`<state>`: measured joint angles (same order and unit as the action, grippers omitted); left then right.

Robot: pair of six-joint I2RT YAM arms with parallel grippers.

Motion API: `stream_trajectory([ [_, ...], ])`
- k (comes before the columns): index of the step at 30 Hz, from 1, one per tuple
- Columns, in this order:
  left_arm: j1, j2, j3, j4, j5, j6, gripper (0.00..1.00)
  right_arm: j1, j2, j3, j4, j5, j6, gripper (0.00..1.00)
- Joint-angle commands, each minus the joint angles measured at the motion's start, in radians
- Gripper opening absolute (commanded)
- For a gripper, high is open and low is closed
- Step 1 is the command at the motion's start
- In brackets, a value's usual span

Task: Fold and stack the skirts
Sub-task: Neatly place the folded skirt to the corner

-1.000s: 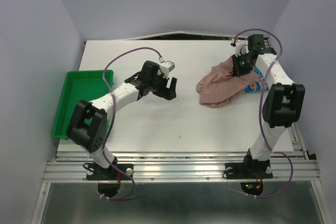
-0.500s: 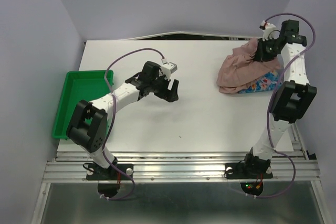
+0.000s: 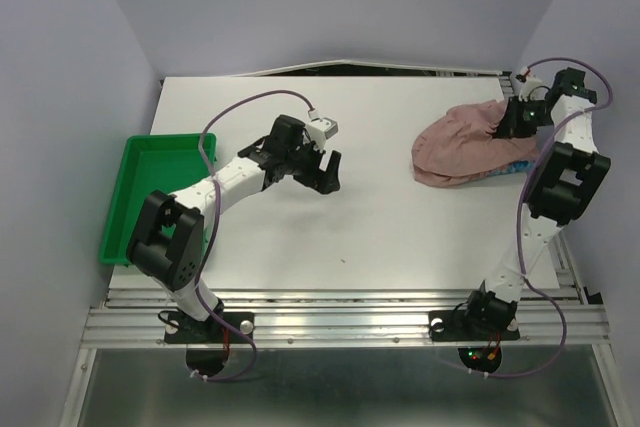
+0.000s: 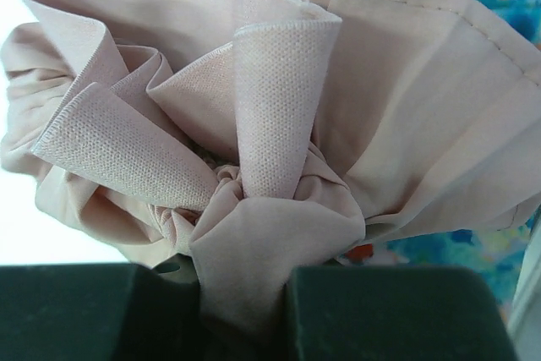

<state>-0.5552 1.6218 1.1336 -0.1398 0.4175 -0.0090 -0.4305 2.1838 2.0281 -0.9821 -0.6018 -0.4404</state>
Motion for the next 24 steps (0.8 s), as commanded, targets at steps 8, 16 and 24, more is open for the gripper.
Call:
stream_trajectory([
  [8, -0.005, -0.036, 0.046, -0.032, -0.037, 0.055, 0.99, -0.047, 0.084, -0.008, 0.075, -0.010, 0.025, 0.52],
  [16, 0.015, -0.069, 0.060, -0.060, -0.200, 0.058, 0.99, -0.057, 0.022, 0.015, 0.099, 0.111, 0.025, 0.87],
  [24, 0.055, -0.138, 0.072, -0.066, -0.177, 0.098, 0.98, -0.057, -0.056, 0.072, 0.096, 0.106, 0.071, 0.99],
])
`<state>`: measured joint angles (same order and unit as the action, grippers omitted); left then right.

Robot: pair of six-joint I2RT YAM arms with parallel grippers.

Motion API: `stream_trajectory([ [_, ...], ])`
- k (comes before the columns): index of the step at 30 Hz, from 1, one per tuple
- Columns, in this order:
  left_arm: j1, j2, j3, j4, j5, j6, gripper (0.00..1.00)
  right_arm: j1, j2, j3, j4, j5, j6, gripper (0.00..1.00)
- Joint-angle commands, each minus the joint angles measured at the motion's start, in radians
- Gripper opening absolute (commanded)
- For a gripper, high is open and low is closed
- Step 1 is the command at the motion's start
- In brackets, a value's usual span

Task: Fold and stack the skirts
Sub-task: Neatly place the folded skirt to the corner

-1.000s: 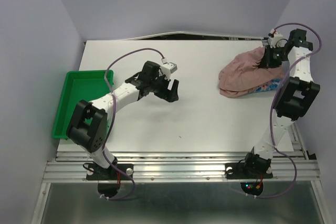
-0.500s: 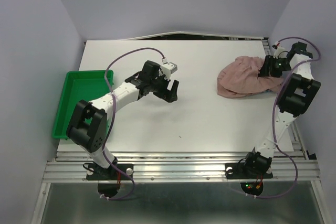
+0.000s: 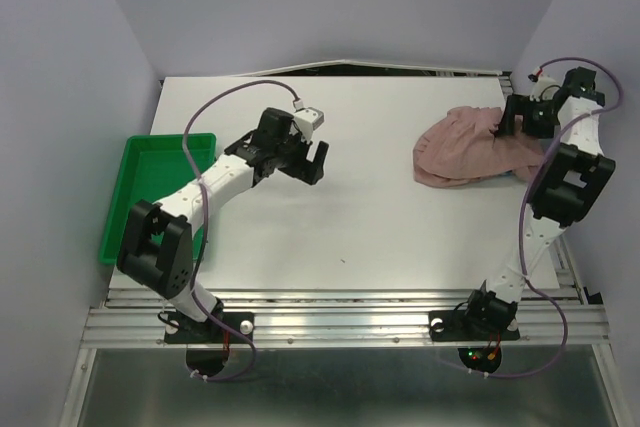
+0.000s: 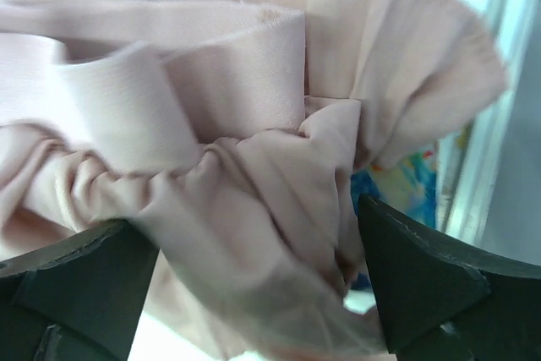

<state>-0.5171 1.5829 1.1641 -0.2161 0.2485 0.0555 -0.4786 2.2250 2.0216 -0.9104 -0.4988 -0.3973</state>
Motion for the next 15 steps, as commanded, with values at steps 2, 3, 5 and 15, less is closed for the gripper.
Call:
stream_trajectory([
  [2, 0.028, -0.138, 0.031, 0.027, 0.003, 0.038, 0.99, -0.009, -0.105, 0.117, 0.002, -0.015, 0.043, 1.00],
  [3, 0.040, -0.152, 0.025, 0.038, 0.003, 0.035, 0.98, -0.009, -0.110, 0.126, -0.002, -0.021, 0.048, 1.00],
  [5, 0.058, -0.197, 0.005, 0.070, 0.020, 0.030, 0.99, -0.009, -0.119, 0.144, -0.008, -0.029, 0.052, 1.00],
  [15, 0.210, -0.124, 0.227, -0.141, 0.118, 0.099, 0.99, 0.018, -0.275, 0.163, -0.036, -0.157, 0.126, 1.00],
])
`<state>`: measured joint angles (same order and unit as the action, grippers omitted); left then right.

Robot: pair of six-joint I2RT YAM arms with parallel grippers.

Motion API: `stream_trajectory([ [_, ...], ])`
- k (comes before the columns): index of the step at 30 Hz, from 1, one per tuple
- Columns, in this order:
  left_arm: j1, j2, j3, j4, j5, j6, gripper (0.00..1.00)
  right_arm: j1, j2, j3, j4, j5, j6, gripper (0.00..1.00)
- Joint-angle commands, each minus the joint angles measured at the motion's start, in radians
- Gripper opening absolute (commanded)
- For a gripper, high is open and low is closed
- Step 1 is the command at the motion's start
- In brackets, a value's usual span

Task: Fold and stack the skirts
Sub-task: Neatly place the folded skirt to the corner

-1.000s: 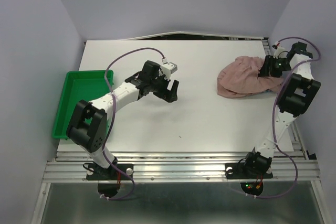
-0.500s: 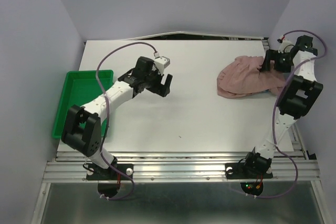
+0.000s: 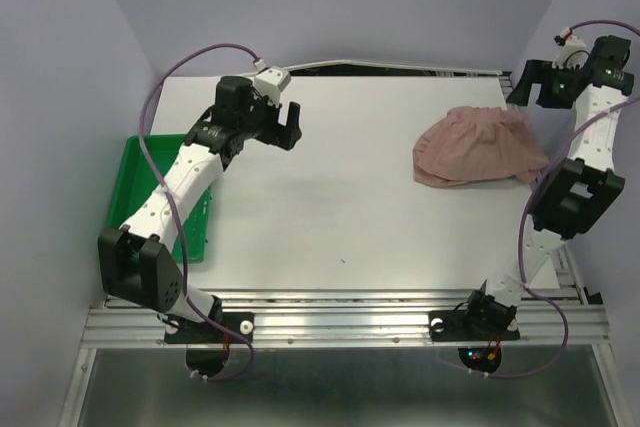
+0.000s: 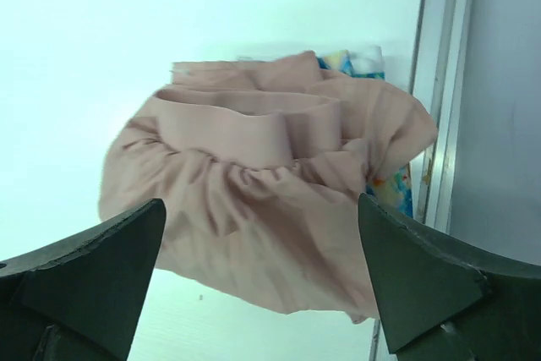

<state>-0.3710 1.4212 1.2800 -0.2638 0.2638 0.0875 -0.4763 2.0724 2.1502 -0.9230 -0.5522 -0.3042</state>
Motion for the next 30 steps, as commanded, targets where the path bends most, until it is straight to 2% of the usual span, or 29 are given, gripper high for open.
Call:
stream_trajectory([
  [1, 0.087, 0.038, 0.122, -0.094, 0.138, 0.069, 0.99, 0.025, -0.145, -0.008, -0.031, -0.124, 0.034, 1.00],
  [3, 0.122, 0.025, 0.116, -0.055, 0.124, 0.046, 0.99, 0.079, -0.240, -0.099, -0.007, -0.150, 0.065, 1.00],
  [5, 0.130, 0.021, 0.108, -0.034, 0.083, 0.047, 0.98, 0.137, -0.320, -0.304, 0.060, -0.143, 0.127, 1.00],
  [8, 0.132, 0.012, 0.084, -0.012, 0.072, 0.066, 0.99, 0.337, -0.486, -0.555, 0.238, -0.079, 0.195, 1.00],
  [12, 0.132, -0.025, -0.010, 0.014, 0.052, 0.084, 0.99, 0.519, -0.564, -0.757, 0.337, -0.040, 0.246, 1.00],
  [15, 0.132, -0.064, -0.071, 0.020, 0.045, 0.103, 0.99, 0.600, -0.584, -0.882, 0.378, -0.026, 0.257, 1.00],
  [22, 0.124, -0.166, -0.269, 0.032, -0.004, 0.182, 0.99, 0.791, -0.638, -1.079, 0.470, 0.066, 0.263, 1.00],
  [30, 0.081, -0.269, -0.383, 0.060, -0.067, 0.202, 0.99, 0.815, -0.666, -1.136, 0.498, 0.084, 0.277, 1.00],
])
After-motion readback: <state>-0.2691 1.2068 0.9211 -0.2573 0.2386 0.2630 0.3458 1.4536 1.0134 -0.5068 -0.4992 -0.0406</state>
